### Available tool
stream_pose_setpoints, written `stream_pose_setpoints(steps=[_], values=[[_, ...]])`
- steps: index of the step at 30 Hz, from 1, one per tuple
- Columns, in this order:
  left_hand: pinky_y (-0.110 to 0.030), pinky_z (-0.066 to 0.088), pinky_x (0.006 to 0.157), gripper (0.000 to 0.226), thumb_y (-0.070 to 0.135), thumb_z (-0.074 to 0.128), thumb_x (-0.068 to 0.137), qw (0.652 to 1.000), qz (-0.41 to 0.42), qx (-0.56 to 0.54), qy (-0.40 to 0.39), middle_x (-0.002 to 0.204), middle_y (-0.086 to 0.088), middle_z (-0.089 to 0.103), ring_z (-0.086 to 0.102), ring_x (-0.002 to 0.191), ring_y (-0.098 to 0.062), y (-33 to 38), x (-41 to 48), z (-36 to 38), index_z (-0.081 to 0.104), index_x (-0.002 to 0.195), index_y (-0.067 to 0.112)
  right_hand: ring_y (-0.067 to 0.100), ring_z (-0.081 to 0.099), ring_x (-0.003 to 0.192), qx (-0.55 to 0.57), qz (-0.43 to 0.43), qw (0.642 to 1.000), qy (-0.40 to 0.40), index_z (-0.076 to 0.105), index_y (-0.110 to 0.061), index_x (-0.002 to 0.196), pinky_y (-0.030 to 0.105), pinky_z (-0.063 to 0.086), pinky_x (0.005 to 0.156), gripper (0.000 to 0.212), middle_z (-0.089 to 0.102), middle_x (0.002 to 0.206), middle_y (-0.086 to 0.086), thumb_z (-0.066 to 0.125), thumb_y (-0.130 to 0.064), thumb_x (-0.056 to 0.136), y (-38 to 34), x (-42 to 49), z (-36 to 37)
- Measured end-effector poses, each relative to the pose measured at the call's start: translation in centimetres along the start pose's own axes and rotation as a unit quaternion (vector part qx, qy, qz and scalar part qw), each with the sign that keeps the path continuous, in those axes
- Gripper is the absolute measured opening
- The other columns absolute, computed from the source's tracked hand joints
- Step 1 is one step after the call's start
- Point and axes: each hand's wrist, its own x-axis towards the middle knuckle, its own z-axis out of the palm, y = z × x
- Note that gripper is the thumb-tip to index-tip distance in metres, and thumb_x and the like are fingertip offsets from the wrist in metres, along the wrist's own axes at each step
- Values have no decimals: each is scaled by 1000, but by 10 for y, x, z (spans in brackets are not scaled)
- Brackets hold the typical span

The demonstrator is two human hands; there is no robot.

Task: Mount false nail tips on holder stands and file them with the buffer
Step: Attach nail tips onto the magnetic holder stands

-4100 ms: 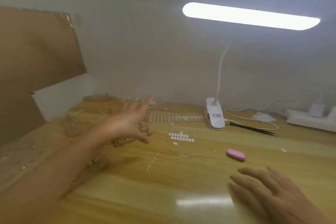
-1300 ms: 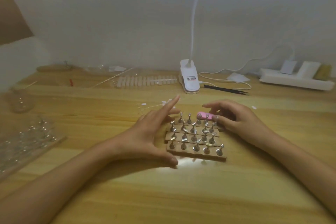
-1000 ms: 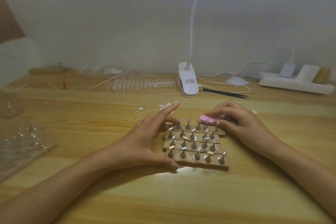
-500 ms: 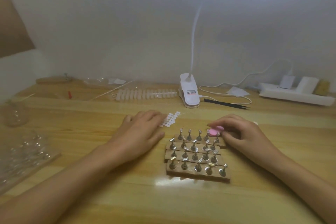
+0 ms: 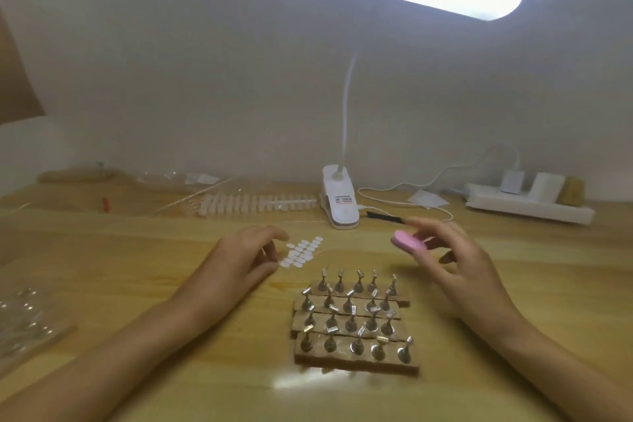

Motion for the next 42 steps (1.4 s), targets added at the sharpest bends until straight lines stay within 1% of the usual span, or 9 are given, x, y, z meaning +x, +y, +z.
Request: stream_pose_setpoints(steps=[4,6,10,16,23,27,31,37,42], values=[[-7,42,73,48,8,76,83,999,-31,-16,-40,82,15,64,59,86,0,-1,3,-7,58,111,43,6,57,107,49,-82,981,167,57,-28,127,17,45,86,25,58,115,-16,55,-22,103,-2,0,-9],[-3,41,75,53,10,77,81,996,-51,-29,-74,86,23,64,60,88,4,2,8,-10,56,112,47,6,56,106,8,-80,990,119,58,-29,122,23,46,88,21,57,113,-14,55,-23,103,3,0,-7],[-14,52,72,48,8,76,80,991,-67,-40,-104,88,25,63,64,80,-1,4,15,-19,61,106,45,8,43,114,-248,-8,956,-159,50,-47,118,33,38,97,33,45,115,-21,55,-20,100,16,3,4],[-11,48,62,40,1,79,77,994,-77,-50,-51,78,15,69,64,66,0,-11,34,-50,70,92,36,2,41,113,-221,4,962,-161,50,-48,115,28,34,96,35,42,115,-28,57,-18,97,15,1,3],[-27,51,77,27,-3,75,79,994,-96,-8,-41,74,11,70,66,73,0,-45,75,-45,70,88,22,-13,38,127,-91,-44,975,-196,52,-40,133,4,24,102,82,53,133,-26,45,26,85,7,0,1],[-39,42,101,40,12,71,84,985,-80,150,-13,121,3,67,58,118,-17,-57,73,-29,66,122,22,-7,44,121,-122,-69,970,-201,54,-45,126,11,30,101,55,56,125,-25,56,1,96,14,1,4],[-42,32,111,40,29,60,96,981,-24,172,-86,140,12,54,46,132,-13,-53,61,-21,54,136,31,-3,47,113,-150,-52,972,-171,56,-50,117,22,38,95,33,53,117,-28,62,-27,95,16,0,2],[-38,39,101,21,40,50,99,969,-16,238,-58,116,17,66,56,115,-9,-62,55,-20,66,111,33,1,48,106,-189,1,974,-129,56,-45,94,33,43,89,8,50,108,-32,62,-41,91,13,0,1],[-42,45,94,26,15,59,93,977,-54,207,-16,117,-2,63,56,114,-28,-74,82,-15,66,117,18,4,51,106,-178,27,974,-136,56,-41,95,36,42,94,10,53,107,-26,65,-36,92,10,1,2]])
